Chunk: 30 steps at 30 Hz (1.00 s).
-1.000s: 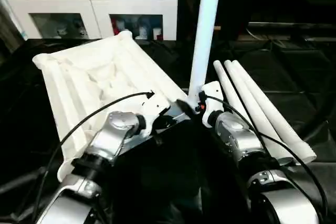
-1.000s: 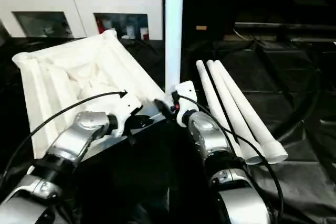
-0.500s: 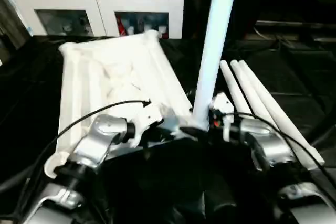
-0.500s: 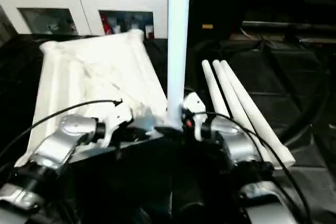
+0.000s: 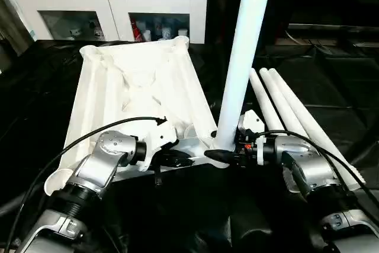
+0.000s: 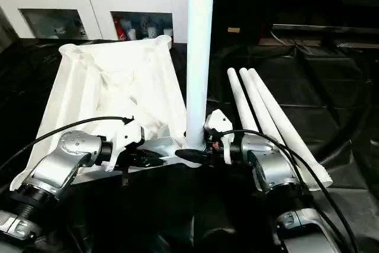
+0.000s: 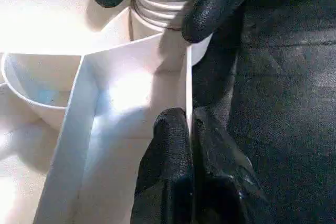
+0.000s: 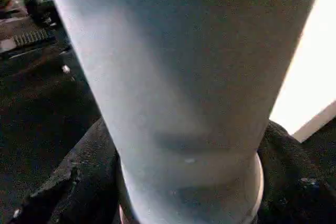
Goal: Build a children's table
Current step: Rotate leg to tighten
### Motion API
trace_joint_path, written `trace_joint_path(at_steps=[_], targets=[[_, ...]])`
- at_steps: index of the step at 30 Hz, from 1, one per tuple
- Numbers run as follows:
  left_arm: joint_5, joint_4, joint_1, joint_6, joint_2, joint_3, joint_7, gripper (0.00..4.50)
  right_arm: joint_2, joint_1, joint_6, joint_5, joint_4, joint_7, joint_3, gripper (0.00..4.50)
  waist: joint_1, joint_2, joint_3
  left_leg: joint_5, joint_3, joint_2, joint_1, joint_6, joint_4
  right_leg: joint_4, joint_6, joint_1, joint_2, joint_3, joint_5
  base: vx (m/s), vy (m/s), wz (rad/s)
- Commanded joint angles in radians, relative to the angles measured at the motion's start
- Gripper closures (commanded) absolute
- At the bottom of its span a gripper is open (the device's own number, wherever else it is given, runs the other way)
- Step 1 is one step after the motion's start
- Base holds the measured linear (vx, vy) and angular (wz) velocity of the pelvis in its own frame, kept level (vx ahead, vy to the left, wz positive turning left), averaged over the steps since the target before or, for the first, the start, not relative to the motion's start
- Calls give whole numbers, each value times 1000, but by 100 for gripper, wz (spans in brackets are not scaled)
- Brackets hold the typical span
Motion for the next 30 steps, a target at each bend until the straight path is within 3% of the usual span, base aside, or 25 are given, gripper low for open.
trace_joint_path(at_steps=[1,5,7,8,10,13,15,18,23,26,30], targets=[[-8,0,-24,11,-55,2,56,450,56,-15,13,-28,58,-126,-2,173,-2,-7,-53,-186,-6,30,2,52,-62,-79,-211,45,-72,56,-191,0,0,0],[6,68,-86,59,-137,40,217,450,159,-74,2,-66,194,-439,-44,174,-16,-5,-49,-229,-8,23,7,15,-65,-91,-182,44,-73,54,-300,0,0,0],[23,115,-125,66,-180,49,298,450,213,-105,2,-66,255,-586,-74,174,-22,-3,-46,-256,-7,22,15,5,-65,-100,-168,34,-73,56,-352,0,0,0],[34,138,-142,67,-201,51,339,450,239,-121,5,-62,282,-656,-93,174,-24,-4,-49,-253,-9,20,11,3,-65,-99,-162,40,-73,55,-352,0,0,0],[51,167,-166,72,-235,53,407,450,275,-143,-7,-60,317,-742,-110,174,-26,-4,-49,-246,-9,21,10,4,-65,-99,-161,38,-72,56,-332,0,0,0],[53,181,-184,70,-276,55,445,450,315,-166,-24,-82,347,-804,-107,174,-23,-6,-53,-224,-8,22,6,18,-64,-93,-172,41,-72,56,-271,0,0,0],[54,181,-187,63,-285,52,440,450,324,-171,-54,-95,357,-787,-96,174,-20,-5,-54,-210,-6,21,3,30,-61,-91,-175,42,-73,56,-244,0,0,0],[50,158,-169,41,-275,36,394,450,328,-171,-83,-62,359,-689,-110,104,-18,-4,-56,-195,-6,23,0,45,-61,-84,-188,46,-71,55,-195,0,0,0],[39,132,-139,16,-235,25,331,450,296,-163,-104,-64,327,-595,-85,65,-20,-2,-54,-204,-7,24,-2,56,-62,-86,-194,47,-73,54,-207,0,0,0],[17,87,-102,-14,-188,20,238,450,234,-142,-111,-64,278,-437,-42,65,-22,-1,-55,-196,-9,25,-8,69,-61,-84,-195,52,-73,53,-195,0,0,0],[11,56,-76,-21,-135,10,153,450,168,-121,-120,-78,231,-290,-17,65,-20,2,-56,-182,-7,28,-5,79,-58,-78,-222,50,-71,53,-157,0,0,0]])
